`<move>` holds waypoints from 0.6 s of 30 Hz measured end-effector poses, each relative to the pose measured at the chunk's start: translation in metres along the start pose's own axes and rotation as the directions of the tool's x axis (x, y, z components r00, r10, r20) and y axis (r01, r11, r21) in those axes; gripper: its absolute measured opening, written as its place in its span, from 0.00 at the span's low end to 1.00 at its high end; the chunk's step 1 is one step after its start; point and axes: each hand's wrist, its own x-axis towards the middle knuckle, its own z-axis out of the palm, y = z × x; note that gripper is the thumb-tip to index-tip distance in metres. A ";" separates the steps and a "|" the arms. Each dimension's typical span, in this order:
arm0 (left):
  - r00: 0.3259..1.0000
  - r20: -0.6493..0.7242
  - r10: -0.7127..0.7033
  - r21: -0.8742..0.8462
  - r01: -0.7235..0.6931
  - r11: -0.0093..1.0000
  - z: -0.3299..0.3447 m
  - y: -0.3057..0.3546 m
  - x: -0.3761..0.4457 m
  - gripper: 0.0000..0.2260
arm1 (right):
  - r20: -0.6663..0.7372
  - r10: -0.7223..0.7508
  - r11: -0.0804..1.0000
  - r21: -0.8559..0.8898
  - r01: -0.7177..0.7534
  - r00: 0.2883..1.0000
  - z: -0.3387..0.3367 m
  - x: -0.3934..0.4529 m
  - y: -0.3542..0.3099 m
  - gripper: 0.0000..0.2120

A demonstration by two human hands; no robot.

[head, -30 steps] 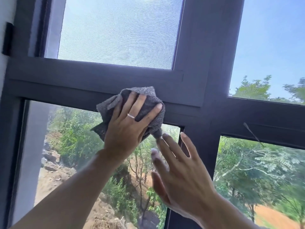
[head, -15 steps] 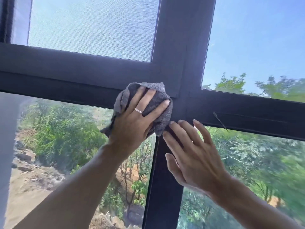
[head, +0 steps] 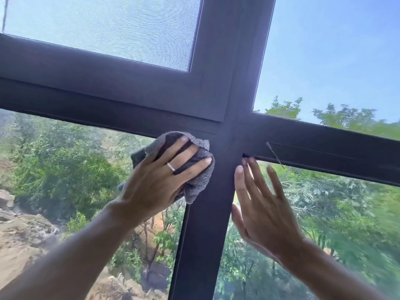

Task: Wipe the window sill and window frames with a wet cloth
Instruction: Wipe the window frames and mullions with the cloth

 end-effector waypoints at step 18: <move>0.990 0.142 0.004 -0.306 0.040 0.951 -0.013 0.037 -0.060 0.27 | 0.067 0.063 0.989 0.129 -0.071 0.996 -0.014 -0.003 -0.019 0.31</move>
